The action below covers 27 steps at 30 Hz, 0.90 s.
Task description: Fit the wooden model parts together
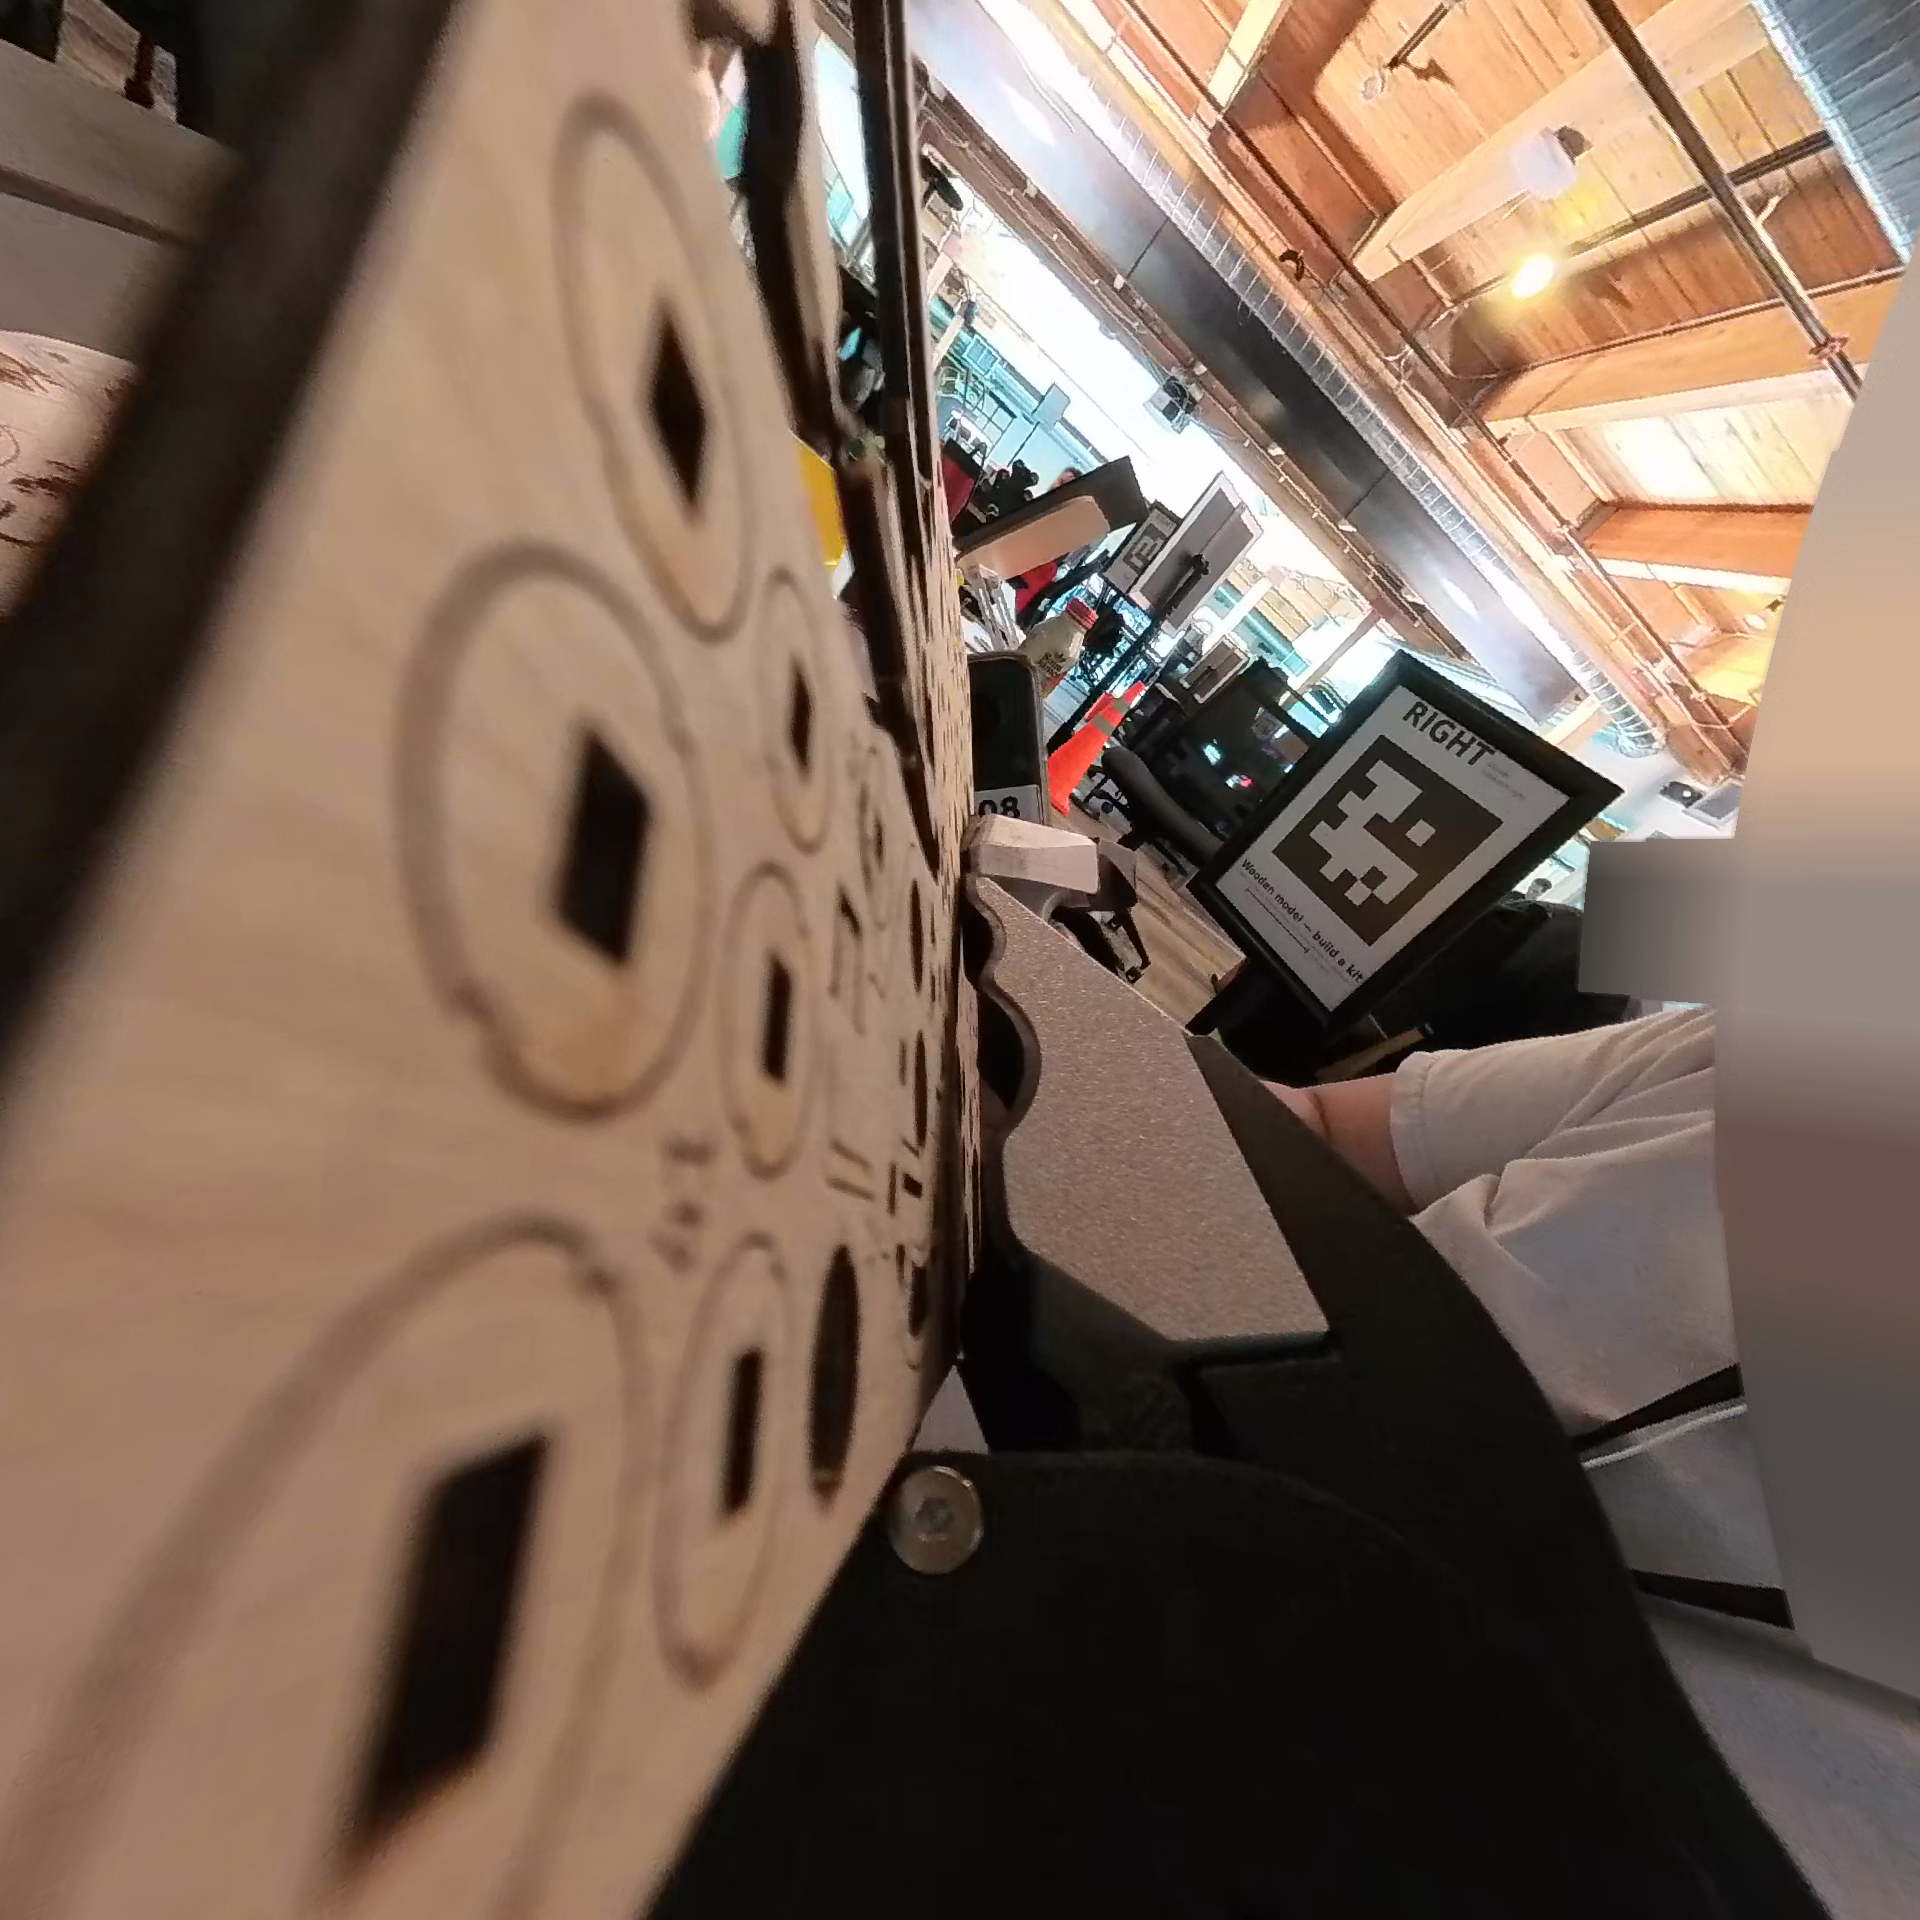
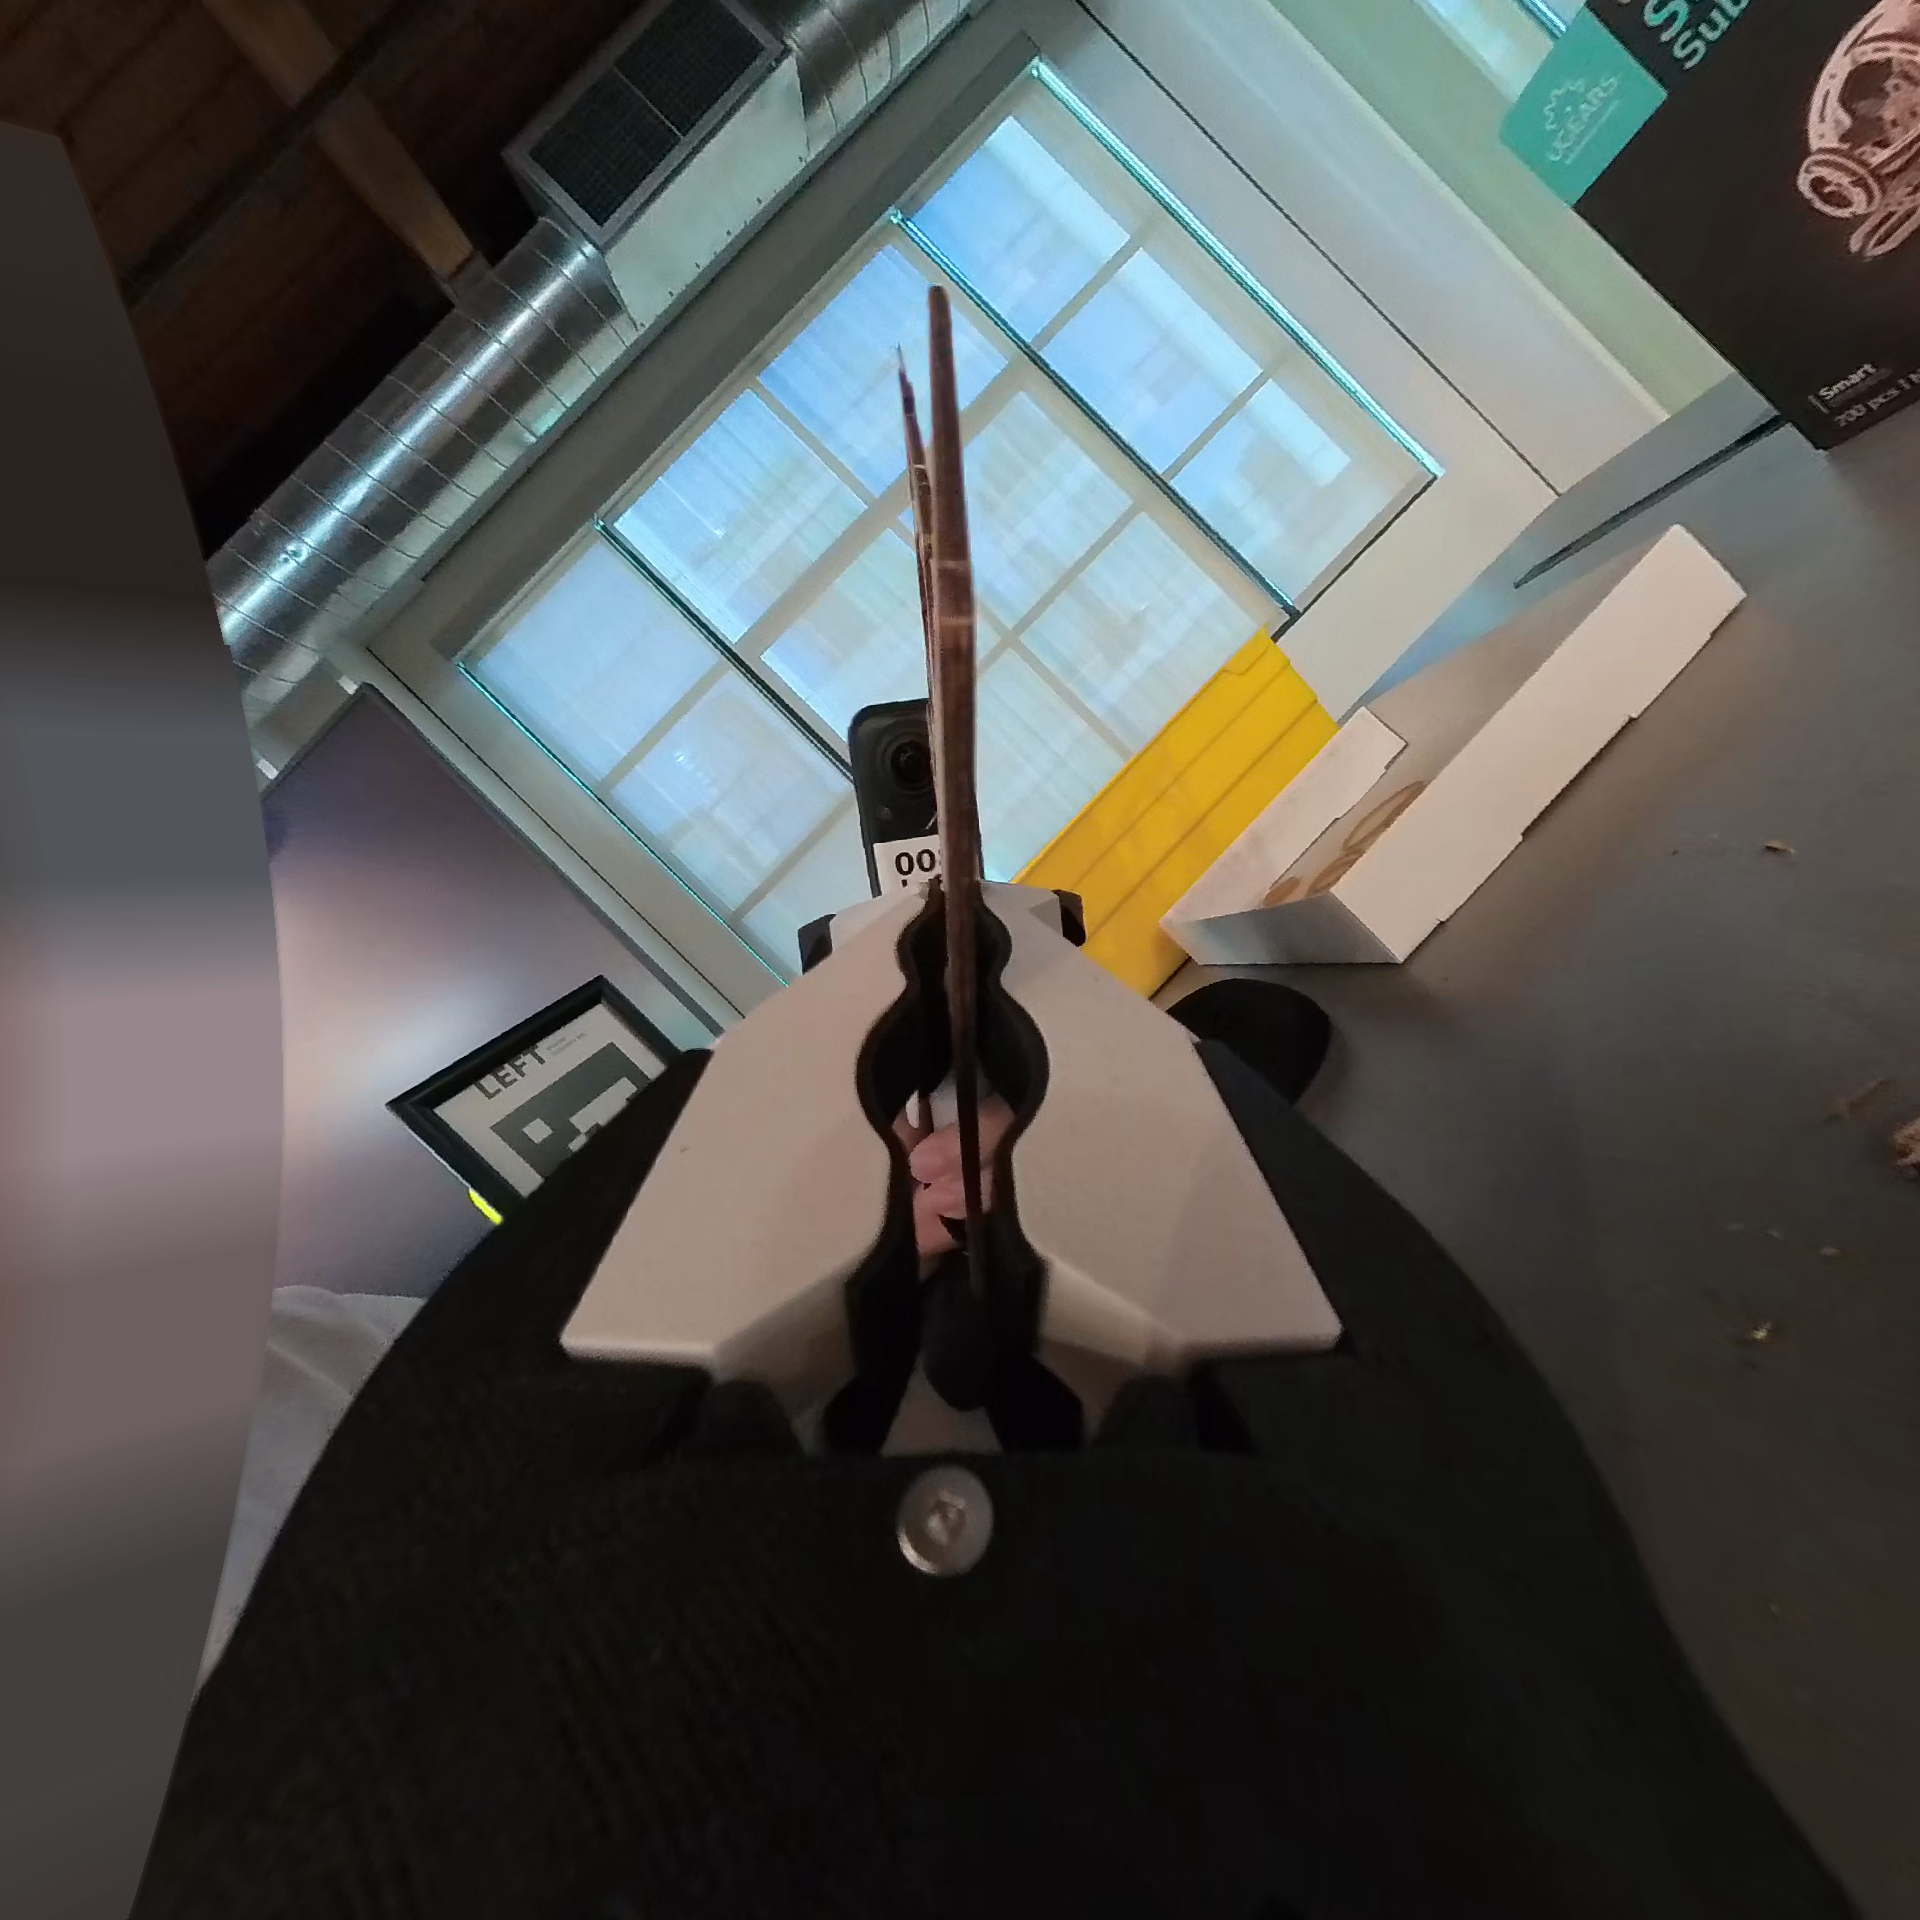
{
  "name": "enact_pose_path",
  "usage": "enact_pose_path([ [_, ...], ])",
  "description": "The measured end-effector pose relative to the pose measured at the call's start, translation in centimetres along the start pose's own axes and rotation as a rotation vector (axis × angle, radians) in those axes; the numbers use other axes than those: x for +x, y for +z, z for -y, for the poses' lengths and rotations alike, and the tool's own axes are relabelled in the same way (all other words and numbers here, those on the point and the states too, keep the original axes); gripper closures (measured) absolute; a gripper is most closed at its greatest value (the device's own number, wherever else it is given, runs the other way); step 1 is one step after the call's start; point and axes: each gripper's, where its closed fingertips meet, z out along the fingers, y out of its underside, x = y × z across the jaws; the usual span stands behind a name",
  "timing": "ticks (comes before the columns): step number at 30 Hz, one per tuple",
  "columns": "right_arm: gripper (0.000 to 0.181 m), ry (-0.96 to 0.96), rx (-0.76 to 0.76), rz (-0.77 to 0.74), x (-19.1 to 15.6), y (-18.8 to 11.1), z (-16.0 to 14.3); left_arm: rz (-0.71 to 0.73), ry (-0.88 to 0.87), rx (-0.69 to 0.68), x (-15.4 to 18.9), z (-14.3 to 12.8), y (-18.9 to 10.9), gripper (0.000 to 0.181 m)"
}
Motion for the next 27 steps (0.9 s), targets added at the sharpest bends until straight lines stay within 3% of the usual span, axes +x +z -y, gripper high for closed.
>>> enact_pose_path([
  [10,0.181,0.009,0.001,0.021,-0.28,-0.08,0.05,-0.023,-0.014,0.003,0.27,0.06,-0.02,0.181],
  [27,0.179,-0.132,-0.019,-0.050,-0.09,-0.04,-0.15,0.047,0.027,0.004,0.12,-0.04,-0.07,0.181],
])
